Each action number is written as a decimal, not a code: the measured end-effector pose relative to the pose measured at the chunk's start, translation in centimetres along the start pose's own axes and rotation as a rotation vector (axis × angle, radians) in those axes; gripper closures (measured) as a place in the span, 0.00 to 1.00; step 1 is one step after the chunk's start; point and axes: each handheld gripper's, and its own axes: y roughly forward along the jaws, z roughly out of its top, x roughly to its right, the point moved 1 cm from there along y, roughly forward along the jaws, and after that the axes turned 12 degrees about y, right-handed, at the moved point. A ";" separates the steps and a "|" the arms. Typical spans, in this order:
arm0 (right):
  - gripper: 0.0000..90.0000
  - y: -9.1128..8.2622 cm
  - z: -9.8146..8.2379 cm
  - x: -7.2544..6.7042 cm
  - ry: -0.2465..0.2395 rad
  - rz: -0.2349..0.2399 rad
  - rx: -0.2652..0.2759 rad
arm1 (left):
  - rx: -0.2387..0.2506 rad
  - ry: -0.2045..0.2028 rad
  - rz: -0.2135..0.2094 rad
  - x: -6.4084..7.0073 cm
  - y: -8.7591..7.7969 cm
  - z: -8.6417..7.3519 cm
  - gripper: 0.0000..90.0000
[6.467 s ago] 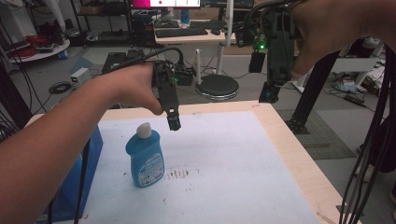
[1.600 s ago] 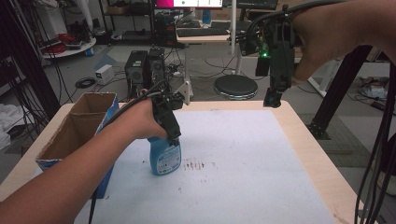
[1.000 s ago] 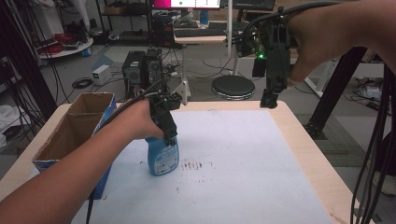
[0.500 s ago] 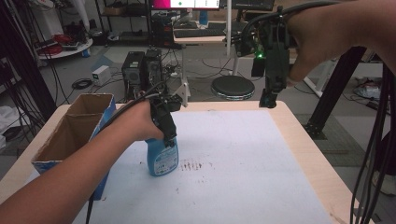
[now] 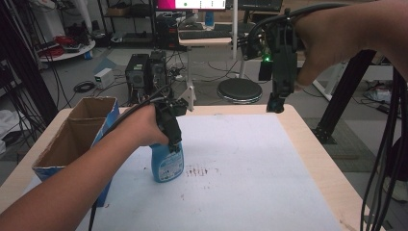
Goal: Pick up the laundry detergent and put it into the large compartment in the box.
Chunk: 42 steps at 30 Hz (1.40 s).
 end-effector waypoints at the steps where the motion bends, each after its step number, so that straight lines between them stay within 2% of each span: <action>1: 0.02 0.0 0.0 0.0 0.000 0.000 0.000 | 0.001 -0.007 0.000 0.0 0.0 0.0 0.42; 11: 0.02 0.3 0.1 0.0 -0.002 0.002 -0.004 | 0.000 -0.003 -0.061 -0.1 -1.2 -0.6 0.42; 14: 0.02 0.3 0.2 0.0 -0.006 0.002 -0.001 | -0.001 -0.004 -0.065 0.0 -2.7 -0.8 0.42; 20: 0.02 0.3 0.3 -0.1 -0.019 0.002 0.003 | 0.000 -0.012 -0.039 0.0 -5.8 -1.2 0.42; 26: 0.02 0.4 0.5 -0.1 -0.027 0.003 0.000 | -0.012 -0.017 -0.022 -0.7 -9.3 -2.0 0.42; 28: 0.02 0.5 0.5 -0.1 -0.028 0.001 -0.003 | -0.003 -0.043 -0.017 -0.8 -10.3 -2.3 0.42; 30: 0.02 0.5 0.5 -0.1 -0.028 0.002 -0.003 | -0.005 -0.042 -0.016 -1.0 -10.9 -2.5 0.42; 31: 0.02 0.5 0.5 -0.1 -0.024 0.002 -0.004 | -0.008 -0.050 -0.014 -1.2 -12.0 -2.8 0.42; 32: 0.02 0.5 0.5 -0.1 -0.024 0.002 -0.004 | -0.008 -0.050 -0.014 -1.2 -12.0 -2.8 0.42; 33: 0.02 0.6 0.6 -0.1 -0.030 0.002 -0.008 | -0.009 -0.061 -0.012 -1.4 -13.2 -3.1 0.42; 37: 0.02 0.7 0.7 -0.1 -0.028 0.000 -0.007 | 0.006 -0.158 -0.010 -1.9 -14.8 -3.7 0.42; 42: 0.02 0.9 1.0 -0.2 -0.038 0.003 -0.003 | -0.003 -0.230 0.002 -2.6 -16.3 -4.5 0.42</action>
